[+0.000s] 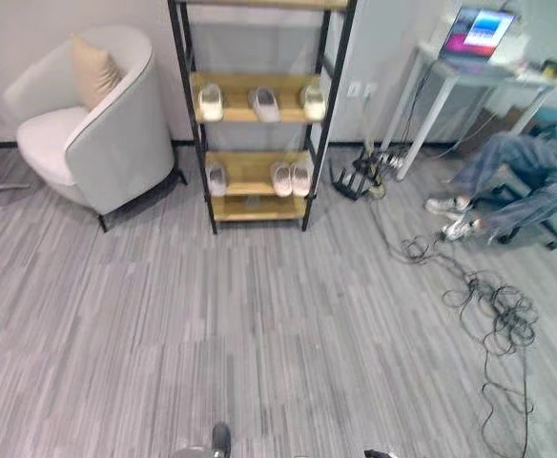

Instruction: Arrange the slippers neatly on the shoe rack.

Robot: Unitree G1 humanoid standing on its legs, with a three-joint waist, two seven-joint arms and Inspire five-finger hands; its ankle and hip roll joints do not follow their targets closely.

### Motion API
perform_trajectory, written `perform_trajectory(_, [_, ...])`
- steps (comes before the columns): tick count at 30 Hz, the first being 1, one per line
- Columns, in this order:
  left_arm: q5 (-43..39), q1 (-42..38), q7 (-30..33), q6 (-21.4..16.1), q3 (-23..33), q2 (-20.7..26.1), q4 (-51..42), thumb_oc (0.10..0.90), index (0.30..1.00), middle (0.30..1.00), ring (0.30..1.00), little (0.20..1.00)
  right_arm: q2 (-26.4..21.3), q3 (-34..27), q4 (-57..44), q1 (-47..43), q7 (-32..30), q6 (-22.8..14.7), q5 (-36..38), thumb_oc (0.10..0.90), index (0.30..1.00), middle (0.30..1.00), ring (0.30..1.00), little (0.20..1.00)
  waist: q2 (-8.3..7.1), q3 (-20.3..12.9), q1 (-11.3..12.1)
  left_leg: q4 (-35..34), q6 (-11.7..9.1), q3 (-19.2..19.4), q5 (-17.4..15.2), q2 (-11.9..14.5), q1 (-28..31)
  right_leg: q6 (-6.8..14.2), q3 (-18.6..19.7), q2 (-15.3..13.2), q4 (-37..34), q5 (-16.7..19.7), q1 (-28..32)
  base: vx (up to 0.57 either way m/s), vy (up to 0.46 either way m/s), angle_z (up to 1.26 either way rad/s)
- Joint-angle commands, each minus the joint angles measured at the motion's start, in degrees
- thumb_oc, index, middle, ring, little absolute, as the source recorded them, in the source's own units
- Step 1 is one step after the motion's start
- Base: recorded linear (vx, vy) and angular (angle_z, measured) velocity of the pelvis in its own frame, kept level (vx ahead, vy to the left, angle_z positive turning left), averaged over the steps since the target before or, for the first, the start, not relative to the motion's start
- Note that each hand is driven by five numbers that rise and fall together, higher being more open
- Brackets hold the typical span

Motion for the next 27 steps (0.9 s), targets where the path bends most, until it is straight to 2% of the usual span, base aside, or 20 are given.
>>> perform_trajectory(1, [-1.89,-5.12,1.72,-2.39,1.21,1.19,-0.79,0.8,0.9,0.9,0.9,0.9,-3.89,0.09,-3.01,-4.44,-1.21,-1.53,0.39,0.8,0.9,0.9,0.9,0.9,2.83,1.95,0.0,6.46,-0.66,-3.08,-6.08,1.49,-3.58,1.53,-0.79,1.75,-18.56,7.75,9.07,0.44,0.076,0.01])
perform_trajectory(2, [-2.48,-6.68,1.82,-3.17,-0.38,0.98,-3.41,0.8,0.9,0.9,0.9,0.9,-4.21,0.8,-2.97,-4.51,-1.01,-1.73,-0.32,0.8,0.9,0.9,0.9,0.9,3.61,2.91,-1.59,5.41,-1.07,-4.72,-7.23,1.08,0.18,0.26,-2.77,3.7,-23.32,2.3,4.78,0.6,-0.032,-0.17])
perform_trajectory(3, [-2.88,-8.12,1.7,-4.04,-2.17,0.24,-5.8,0.8,0.9,0.9,0.9,0.9,-3.95,0.49,-1.69,-3.91,-0.77,-1.72,0.57,0.8,0.9,0.9,0.9,0.9,3.41,3.96,-3.42,5.74,-1.66,-6.71,-9.23,0.32,2.88,1.18,-1.0,5.7,-31.53,0.68,2.83,0.6,-0.032,-0.1])
perform_trajectory(4, [-2.88,-8.13,1.7,-4.04,-2.16,0.24,-5.8,0.8,0.9,0.9,0.9,0.9,-3.96,0.49,-1.69,-3.93,-0.77,-1.72,0.57,0.8,0.9,0.9,0.9,0.9,3.5,3.88,-3.44,5.71,-1.68,-6.75,-9.16,0.41,2.78,1.15,-1.06,5.8,-31.8,0.88,2.85,0.74,-0.192,0.31])
perform_trajectory(5, [-2.45,-8.23,1.81,-4.92,-2.85,-0.54,-6.26,0.8,0.9,0.9,0.9,0.9,-3.94,-1.8,0.95,-2.88,-0.94,-1.47,3.38,0.8,0.9,0.9,0.9,0.9,3.12,3.76,-4.59,5.58,-2.83,-7.93,-11.78,0.02,5.33,1.73,0.82,5.46,-43.95,2.31,1.02,0.61,-0.195,0.53])
perform_trajectory(10, [-0.91,-6.2,1.66,-5.29,-3.35,-1.71,-4.78,0.8,0.9,0.9,0.9,0.9,-4.04,-5.02,4.25,-1.11,-1.1,-0.97,5.01,0.8,0.9,0.9,0.9,0.9,4.18,3.06,-5.84,4.61,-4.92,-10.09,-14.7,1.72,11.34,2.82,-0.45,3.71,-49.14,5.84,-2.05,0.47,-0.21,0.31])
perform_trajectory(12, [1.59,-4.77,1.0,-5.43,-4.74,-2.61,-3.39,0.8,0.9,0.9,0.9,0.9,-4.82,-6.14,5.59,-0.8,-1.03,-1.0,5.74,0.8,0.9,0.9,0.9,0.9,4.02,1.87,-6.03,6.65,-5.97,-10.85,-15.3,2.23,12.2,2.04,0.08,4.21,-49.2,6.01,-0.48,0.45,-0.297,0.2])
perform_trajectory(13, [1.67,-4.49,0.9,-5.29,-4.61,-3.19,-2.78,0.8,0.9,0.9,0.9,0.9,-5.19,-6.64,5.99,-1.0,-1.28,-1.05,5.97,0.8,0.9,0.9,0.9,0.9,4.3,1.65,-6.25,10.28,-6.9,-10.99,-13.75,3.03,11.24,1.32,0.38,4.92,-48.92,5.71,0.49,0.45,-0.311,0.19])
perform_trajectory(14, [1.34,-3.9,1.06,-4.94,-3.87,-3.53,-1.83,0.8,0.9,0.9,0.9,0.9,-5.8,-7.14,6.4,-1.69,-1.7,-1.18,6.66,0.8,0.9,0.9,0.9,0.9,4.87,1.46,-6.14,17.32,-8.39,-10.76,-9.7,4.68,9.43,-0.29,0.5,6.53,-48.29,4.58,2.19,0.41,-0.356,0.14])
perform_trajectory(15, [0.89,-3.59,1.07,-4.74,-3.36,-3.5,-1.6,0.8,0.9,0.9,0.9,0.9,-5.78,-7.21,6.38,-1.65,-2.21,-1.36,7.19,0.8,0.9,0.9,0.9,0.9,4.65,1.39,-6.02,24.57,-9.41,-10.53,-5.4,5.92,6.3,-1.63,0.11,7.02,-48.35,3.83,3.42,0.49,-0.567,0.19])
perform_trajectory(16, [-0.16,-3.28,1.64,-4.41,-2.52,-3.01,-2.28,0.8,0.9,0.9,0.9,0.9,-5.71,-6.8,5.37,-2.09,-3.13,-1.87,8.79,0.8,0.9,0.9,0.9,0.9,3.15,2.55,-4.9,39.01,-8.92,-8.61,0.77,9.77,-0.77,-4.75,-0.87,8.1,-49.52,2.11,7.4,0.42,-0.562,0.03])
perform_trajectory(17, [-0.08,-3.27,2.06,-4.38,-2.69,-2.94,-2.41,0.8,0.9,0.9,0.9,0.9,-5.91,-6.38,4.99,-2.54,-3.69,-1.94,8.79,0.8,0.9,0.9,0.9,0.9,2.14,3.05,-4.16,42.4,-8.11,-7.76,0.36,10.05,-3.59,-5.5,-0.59,8.21,-50.3,1.39,9.11,0.46,-0.551,0.18])
perform_trajectory(18, [-0.04,-3.58,2.7,-4.43,-3.05,-2.93,-2.57,0.8,0.9,0.9,0.9,0.9,-6.04,-5.5,4.04,-3.12,-4.37,-2.29,8.43,0.8,0.9,0.9,0.9,0.9,1.82,3.94,-3.22,43.79,-7.77,-6.55,-0.95,10.85,-7.01,-6.06,-1.12,8.7,-50.66,0.2,11.14,0.36,-0.3,-0.12])
perform_trajectory(20, [-0.2,-3.54,2.85,-4.53,-3.08,-2.99,-2.88,0.8,0.9,0.9,0.9,0.9,-6.01,-5.19,2.86,-3.33,-4.88,-2.44,8.08,0.8,0.9,0.9,0.9,0.9,1.49,3.96,-2.76,42.27,-7.7,-4.85,-1.39,11.42,-9.27,-6.12,-1.68,8.69,-50.99,-0.87,12.5,0.27,-0.141,-0.08])
perform_trajectory(22, [-0.56,-2.9,3.31,-4.78,-2.62,-3.15,-3.1,0.8,0.9,0.9,0.9,0.9,-6.27,-4.34,-0.32,-3.42,-5.23,-3.13,7.39,0.8,0.9,0.9,0.9,0.9,1.82,4.17,-1.89,34.75,-7.66,-1.58,-2.63,11.4,-11.02,-5.85,-2.51,9.08,-51.29,-2.85,14.84,0.36,-0.053,0.06])
perform_trajectory(23, [-0.55,-2.26,3.54,-4.92,-2.39,-3.26,-3.0,0.8,0.9,0.9,0.9,0.9,-6.37,-3.66,-2.16,-3.31,-4.96,-3.45,6.97,0.8,0.9,0.9,0.9,0.9,1.89,4.12,-1.51,29.08,-7.61,0.07,-2.6,10.99,-11.38,-5.29,-2.41,9.14,-51.04,-3.76,15.65,0.54,0.024,0.15])
perform_trajectory(24, [-0.56,-1.89,3.87,-4.76,-1.63,-3.04,-2.67,0.8,0.9,0.9,0.9,0.9,-6.48,-2.09,-5.82,-3.11,-4.71,-3.83,6.08,0.8,0.9,0.9,0.9,0.9,2.4,3.96,-0.52,16.45,-7.77,1.3,-0.67,9.98,-11.66,-4.55,-2.51,9.88,-51.06,-5.37,17.36,0.58,0.067,0.3])
perform_trajectory(25, [-0.82,-1.78,4.19,-4.82,-1.07,-2.86,-2.51,0.8,0.9,0.9,0.9,0.9,-6.57,-1.18,-7.5,-3.23,-4.85,-3.94,5.22,0.8,0.9,0.9,0.9,0.9,3.01,3.96,0.31,9.78,-8.41,0.61,2.4,9.24,-11.98,-4.16,-2.23,10.89,-51.42,-6.22,19.05,0.72,0.101,0.36])
perform_trajectory(26, [-1.73,-1.98,4.56,-4.82,-0.26,-2.93,-2.09,0.8,0.9,0.9,0.9,0.9,-6.2,0.06,-10.49,-3.52,-5.28,-4.01,3.59,0.8,0.9,0.9,0.9,0.9,3.23,3.99,1.68,1.86,-9.0,-1.51,3.72,8.26,-13.59,-3.94,-1.7,11.72,-51.65,-7.64,21.66,0.6,0.091,0.18])
perform_trajectory(27, [-2.19,-1.95,4.73,-4.79,0.31,-2.83,-1.67,0.8,0.9,0.9,0.9,0.9,-5.94,0.48,-11.85,-3.49,-5.33,-4.27,3.26,0.8,0.9,0.9,0.9,0.9,2.91,4.04,2.12,-0.65,-9.1,-1.61,4.1,7.85,-14.33,-3.81,-1.3,12.14,-51.78,-8.19,22.81,0.56,0.096,0.06])
